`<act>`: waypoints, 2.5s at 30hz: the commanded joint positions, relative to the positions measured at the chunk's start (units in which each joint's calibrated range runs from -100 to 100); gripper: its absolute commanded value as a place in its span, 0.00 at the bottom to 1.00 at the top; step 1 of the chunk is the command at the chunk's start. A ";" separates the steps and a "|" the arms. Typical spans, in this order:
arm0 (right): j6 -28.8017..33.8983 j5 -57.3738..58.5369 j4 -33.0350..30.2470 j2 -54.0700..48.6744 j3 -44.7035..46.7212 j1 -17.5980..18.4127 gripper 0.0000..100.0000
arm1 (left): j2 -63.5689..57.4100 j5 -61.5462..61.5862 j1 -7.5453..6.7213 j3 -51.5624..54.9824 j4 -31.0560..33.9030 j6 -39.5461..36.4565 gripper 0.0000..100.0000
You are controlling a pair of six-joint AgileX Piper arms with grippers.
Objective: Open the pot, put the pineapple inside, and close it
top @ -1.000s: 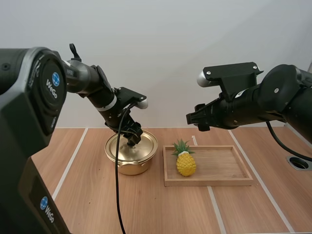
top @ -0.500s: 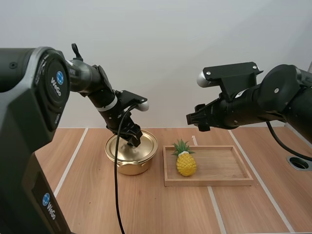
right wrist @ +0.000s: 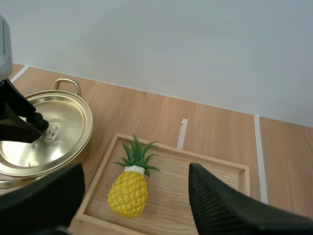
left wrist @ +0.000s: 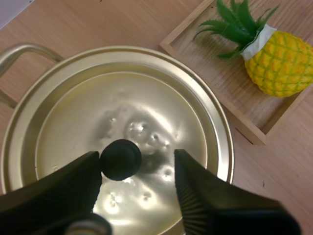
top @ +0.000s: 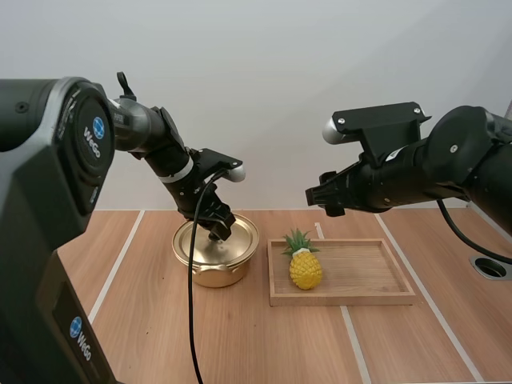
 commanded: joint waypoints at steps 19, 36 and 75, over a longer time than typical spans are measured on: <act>-0.95 2.89 -0.28 -0.13 -0.53 -0.20 1.00 | -1.09 -0.06 -0.07 -7.56 2.45 -1.05 0.00; -1.65 3.19 0.11 3.30 -0.53 -0.20 1.00 | -23.83 -10.51 0.11 -33.05 -4.17 -6.93 0.00; -16.21 -0.58 12.01 47.90 -4.30 1.26 1.00 | -41.13 -54.79 0.11 -39.13 -10.09 -8.46 0.00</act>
